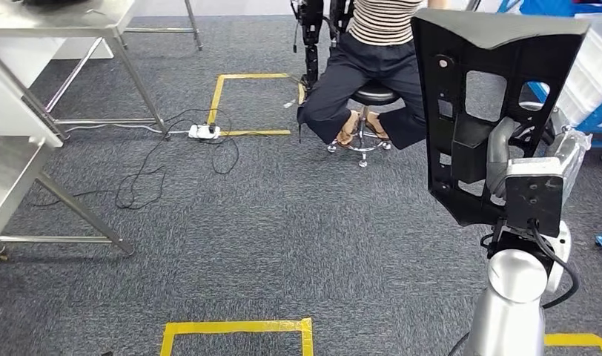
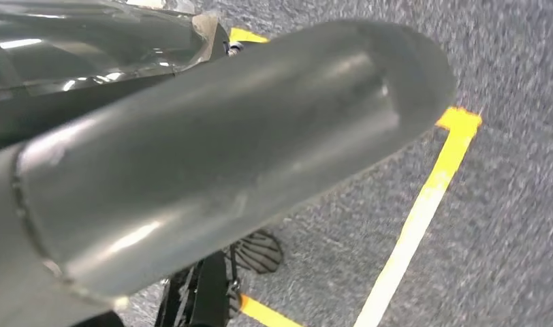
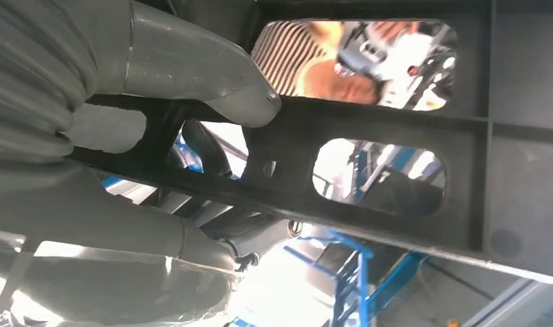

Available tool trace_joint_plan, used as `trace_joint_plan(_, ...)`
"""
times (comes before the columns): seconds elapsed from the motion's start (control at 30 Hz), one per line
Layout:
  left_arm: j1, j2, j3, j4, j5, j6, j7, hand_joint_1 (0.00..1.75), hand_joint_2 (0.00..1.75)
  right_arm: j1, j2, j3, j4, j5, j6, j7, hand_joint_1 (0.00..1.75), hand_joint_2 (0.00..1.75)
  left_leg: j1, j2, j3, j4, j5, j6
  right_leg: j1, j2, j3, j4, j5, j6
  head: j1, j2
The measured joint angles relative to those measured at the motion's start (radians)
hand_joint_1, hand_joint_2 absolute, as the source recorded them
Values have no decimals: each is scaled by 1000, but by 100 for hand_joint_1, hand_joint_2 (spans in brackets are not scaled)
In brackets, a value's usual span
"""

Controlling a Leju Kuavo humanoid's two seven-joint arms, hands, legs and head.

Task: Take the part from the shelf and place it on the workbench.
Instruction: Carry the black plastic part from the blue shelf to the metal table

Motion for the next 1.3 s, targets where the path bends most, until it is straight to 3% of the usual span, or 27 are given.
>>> trace_joint_plan(0.03, -1, 0, 0, 0, 0, 0, 0, 0, 0, 0, 0, 0, 0, 0, 0, 0, 175, 175, 0, -2, 0, 0, 0, 0, 0, 4, -9, 18, -7, -1, 1, 0)
trace_joint_plan(0.07, -1, 0, 0, 0, 0, -1, 0, 0, 0, 2, -1, 0, 0, 0, -1, 0, 175, 175, 0, -8, 0, 0, 0, 1, -1, 10, -37, 72, -25, -1, 3, 0)
trace_joint_plan(0.13, -2, -1, 0, 0, -1, -3, 0, 0, 0, 7, -3, -1, 0, 2, -2, 0, 175, 175, 2, -43, 1, 3, -1, 0, -8, 24, -68, 110, -17, 18, 6, 0)
trace_joint_plan(0.17, -2, -1, 0, 0, -1, -3, 0, 0, 0, 9, -3, -1, 0, 4, -2, 0, 175, 175, 4, -63, 0, 6, -3, -3, -14, 38, -62, 81, 6, 32, 7, 0)
trace_joint_plan(0.2, -2, -1, 0, 0, -1, -4, 0, 0, 0, 9, -3, -1, 0, 5, -2, 0, 175, 175, 4, -80, -2, 12, -6, -8, -18, 53, -34, 13, 40, 43, 8, 0)
trace_joint_plan(0.27, -1, 1, 0, 0, 0, -4, -1, 0, 0, 7, -3, -1, 1, 6, -2, 1, 175, 175, 4, -95, -10, 20, -9, -20, -20, 70, -1, -59, 68, 39, 8, 0)
trace_joint_plan(0.33, 1, 2, 0, 0, 0, -4, -1, 0, 0, 4, -1, 0, 1, 7, -2, 2, 175, 175, 6, -106, -17, 19, -6, -31, -17, 59, -1, -63, 71, 25, 7, 0)
trace_joint_plan(0.37, 3, 2, 0, 0, 0, -4, -1, 0, 0, 1, 0, 1, 1, 7, -2, 3, 175, 175, 8, -101, -19, 22, -8, -36, -16, 53, -1, -65, 74, 19, 7, 0)
trace_joint_plan(0.43, 2, 2, 0, 0, 0, -4, -1, 0, 0, -5, 3, 3, 1, 8, -2, 3, 175, 175, 11, -62, -39, 69, -38, -45, -18, 39, 3, -68, 76, 8, 3, 0)
trace_joint_plan(0.5, -1, 2, 0, 0, -1, -2, -1, 0, 0, -7, 5, 4, 3, 8, -3, 3, 175, 175, 14, -20, -98, 195, -102, -54, -15, 22, 6, -69, 73, 0, -2, 0)
trace_joint_plan(0.57, -1, 2, 0, 0, -2, -2, 0, 0, 0, -7, 5, 3, 7, 8, -3, 3, 175, 175, 16, -10, -154, 303, -139, -58, -10, 4, 6, -69, 71, -4, -3, 0)
trace_joint_plan(0.6, 0, 1, 0, 0, -4, -1, 0, 0, 0, -7, 5, 3, 8, 8, -3, 3, 175, 175, 17, -10, -158, 307, -130, -57, -8, -5, 7, -69, 70, -5, -4, 0)
trace_joint_plan(0.63, 0, 1, 0, 0, -6, -1, 1, 0, 0, -8, 5, 4, 10, 8, -3, 4, 175, 175, 17, -7, -139, 268, -104, -54, -7, -14, 8, -69, 69, -5, -4, 0)
trace_joint_plan(0.7, -1, 3, 0, 0, -12, 0, 1, 0, 0, -13, 5, 4, 11, 8, -4, 5, 175, 175, 12, 17, -65, 129, -45, -44, -2, -30, 11, -69, 67, -6, -4, 0)
trace_joint_plan(0.77, -2, 4, 0, 0, -17, 1, 2, 0, 0, -18, 5, 4, 11, 7, -5, 6, 175, 175, 3, 40, -18, 39, -20, -35, 3, -42, 13, -69, 64, -3, -4, 0)
trace_joint_plan(0.87, -2, 7, 0, 0, -21, 3, 3, 0, 0, -20, 8, 4, 11, 7, -6, 9, 175, 175, -2, 24, -14, 21, -15, -20, 2, -59, 14, -71, 61, 9, -4, 0)
trace_joint_plan(0.93, -2, 8, 0, 0, -26, 4, 4, 0, 0, -21, 10, 5, 11, 7, -6, 10, 175, 175, 3, 8, -3, 6, -6, -7, 0, -35, 0, -35, 39, 14, -1, 0)
trace_joint_plan(1.03, -6, 7, 0, 0, -30, 6, 5, 0, 0, -18, 8, 4, 12, 6, -8, 15, 175, 175, 6, -19, 2, 0, -1, 0, -3, 18, -88, 148, -36, 9, 5, 0)
trace_joint_plan(1.07, -6, 7, 0, 0, -30, 7, 5, 0, 0, -15, 7, 4, 13, 6, -8, 17, 175, 175, 6, -31, 2, 0, -1, 0, -4, 23, -116, 199, -51, 11, 6, 0)
trace_joint_plan(1.1, -6, 7, 0, 0, -30, 8, 5, 0, 0, -13, 7, 4, 14, 6, -9, 18, 175, 175, 6, -42, 2, 1, -1, 0, -5, 25, -128, 215, -50, 17, 6, 0)
trace_joint_plan(1.13, -5, 6, 1, 0, -31, 9, 5, 0, 0, -11, 7, 4, 15, 7, -9, 18, 175, 175, 6, -53, 2, 2, -1, -1, -6, 26, -120, 191, -32, 25, 6, 0)
trace_joint_plan(1.2, -5, 6, 1, 0, -31, 11, 5, 0, 0, -12, 7, 4, 15, 7, -9, 18, 175, 175, 7, -75, 2, 6, -3, -4, -12, 42, -59, 52, 29, 42, 7, 0)
trace_joint_plan(1.27, -5, 6, 3, 0, -31, 11, 5, 0, 0, -14, 7, 4, 17, 7, -9, 18, 175, 175, 6, -93, -2, 12, -7, -14, -15, 58, -7, -55, 70, 40, 6, 0)
trace_joint_plan(1.3, -4, 6, 4, 0, -31, 12, 5, 0, 0, -15, 7, 4, 18, 7, -9, 18, 175, 175, 6, -99, -5, 14, -7, -20, -13, 61, 2, -74, 76, 33, 5, 0)
